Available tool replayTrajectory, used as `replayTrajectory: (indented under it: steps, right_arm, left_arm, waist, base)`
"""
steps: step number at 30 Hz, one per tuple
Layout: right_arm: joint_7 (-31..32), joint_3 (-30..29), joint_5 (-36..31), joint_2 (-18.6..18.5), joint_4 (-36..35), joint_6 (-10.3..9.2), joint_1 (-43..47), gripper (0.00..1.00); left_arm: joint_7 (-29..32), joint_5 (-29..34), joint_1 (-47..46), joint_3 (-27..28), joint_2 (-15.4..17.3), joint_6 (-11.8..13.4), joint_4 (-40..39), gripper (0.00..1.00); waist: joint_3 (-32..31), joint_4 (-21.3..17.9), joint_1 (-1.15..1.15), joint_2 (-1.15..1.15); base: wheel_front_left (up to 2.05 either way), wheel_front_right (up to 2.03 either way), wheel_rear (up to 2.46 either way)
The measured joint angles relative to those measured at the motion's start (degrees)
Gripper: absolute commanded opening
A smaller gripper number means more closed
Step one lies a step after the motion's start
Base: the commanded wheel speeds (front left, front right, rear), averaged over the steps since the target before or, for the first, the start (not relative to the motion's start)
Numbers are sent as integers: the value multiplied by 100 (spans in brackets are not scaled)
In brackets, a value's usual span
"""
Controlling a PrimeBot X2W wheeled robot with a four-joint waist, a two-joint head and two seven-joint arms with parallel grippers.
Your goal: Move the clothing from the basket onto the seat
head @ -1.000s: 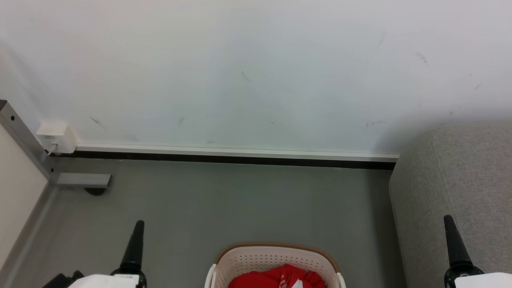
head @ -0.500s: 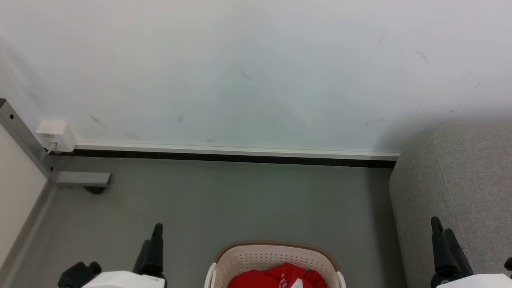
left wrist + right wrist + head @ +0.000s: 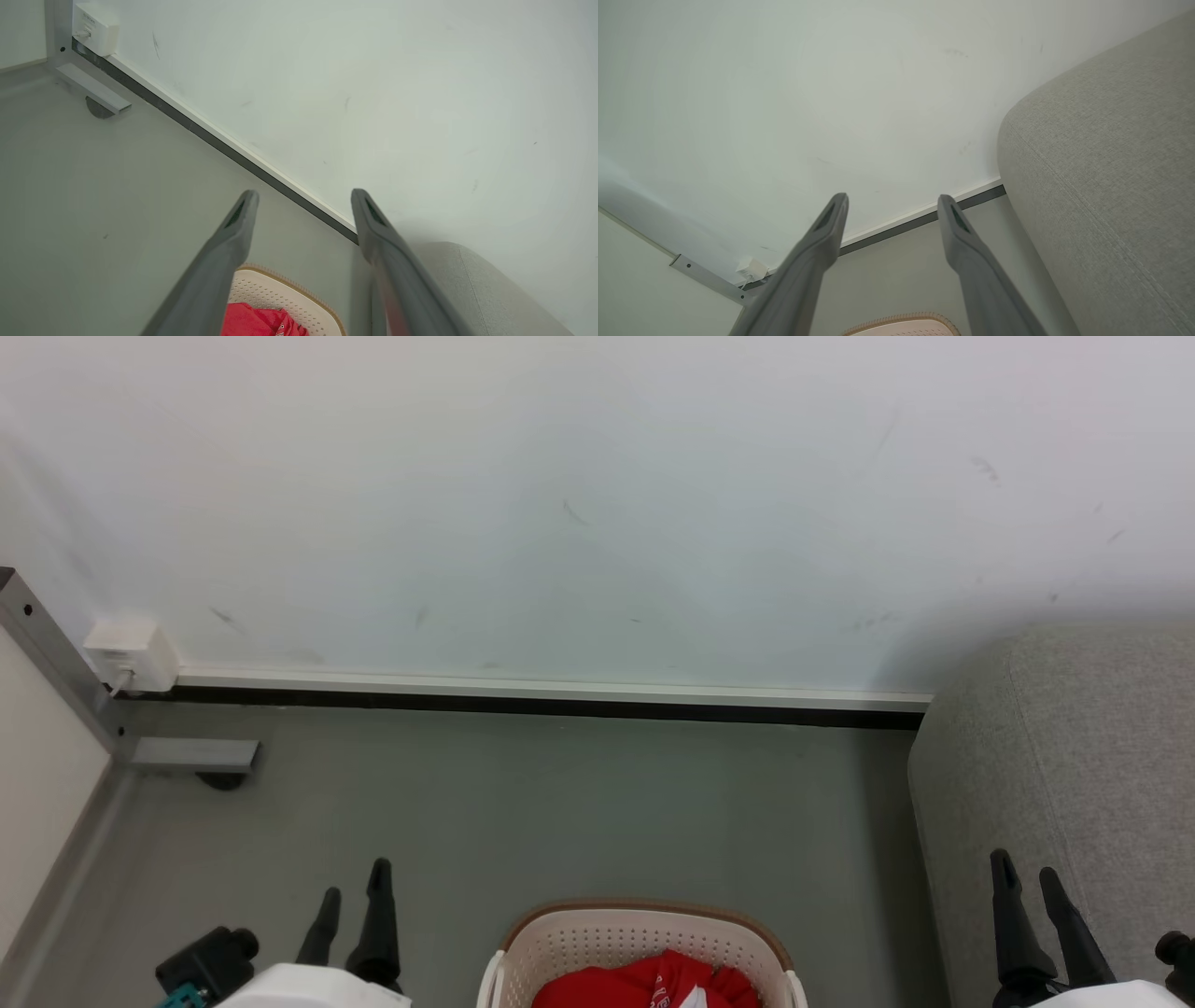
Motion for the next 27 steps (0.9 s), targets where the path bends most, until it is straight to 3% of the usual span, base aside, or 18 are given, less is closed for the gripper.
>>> replayTrajectory:
  steps: [13, 27]
  right_arm:
    - [-212, 86, -812, -41, 29, 0, 14, 100]
    - [-411, 151, -1561, -56, 70, 0, 90, 100]
  left_arm:
    - [-243, 1101, 57, -370, 189, 258, -369, 100]
    - [-420, 1874, 93, -665, 364, 517, -599, 100]
  waist:
    - [-2, -7, 0, 0]
    - [-8, 12, 0, 0]
  base:
    - [0, 0, 0]
    - [0, 0, 0]
